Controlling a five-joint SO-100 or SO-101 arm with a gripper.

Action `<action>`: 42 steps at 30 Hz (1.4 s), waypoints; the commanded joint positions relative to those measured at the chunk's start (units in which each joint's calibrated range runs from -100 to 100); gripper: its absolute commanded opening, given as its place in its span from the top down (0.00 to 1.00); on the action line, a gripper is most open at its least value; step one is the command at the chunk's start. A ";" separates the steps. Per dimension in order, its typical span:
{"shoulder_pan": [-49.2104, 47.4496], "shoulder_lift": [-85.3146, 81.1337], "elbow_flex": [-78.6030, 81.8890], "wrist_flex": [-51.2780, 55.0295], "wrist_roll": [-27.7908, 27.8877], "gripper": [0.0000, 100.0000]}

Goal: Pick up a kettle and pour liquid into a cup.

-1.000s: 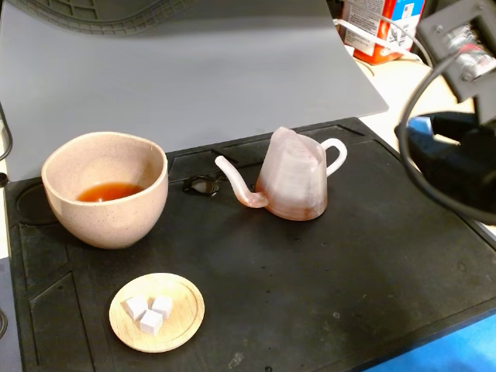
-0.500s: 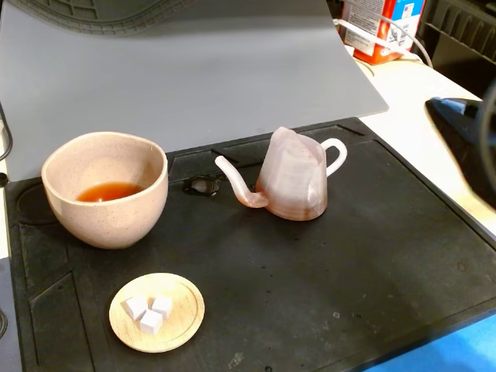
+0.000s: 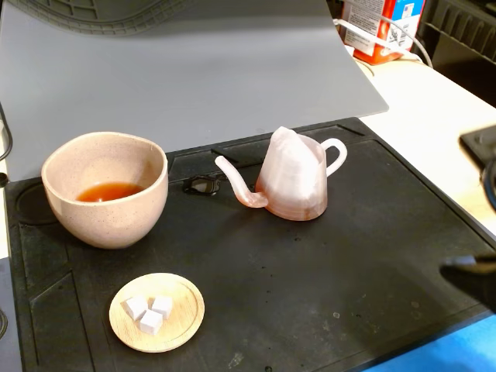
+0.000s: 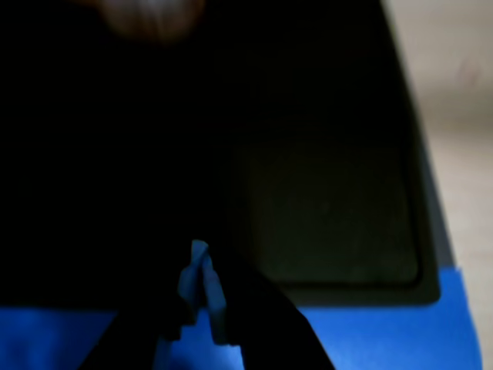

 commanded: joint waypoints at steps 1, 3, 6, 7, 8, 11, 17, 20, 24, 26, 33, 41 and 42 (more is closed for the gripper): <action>-0.05 -3.68 0.11 15.00 -0.07 0.99; -0.12 -3.77 0.11 18.28 -0.07 0.99; -0.12 -3.77 0.11 21.74 0.04 0.99; -0.12 -3.77 0.11 21.74 0.04 0.99; -0.12 -3.77 0.11 21.74 0.04 0.99; -0.66 -3.77 0.11 21.74 0.25 0.99; -0.43 -3.77 0.11 21.74 0.40 0.99; -0.43 -3.77 0.11 21.74 0.40 0.99; -0.58 -3.77 0.11 21.74 0.46 0.99; -0.58 -3.77 0.11 21.74 0.46 0.99; -0.43 -3.77 0.11 21.74 0.46 0.99; -0.43 -3.77 0.11 21.74 0.46 0.99; -0.43 -3.77 0.11 21.74 0.46 0.99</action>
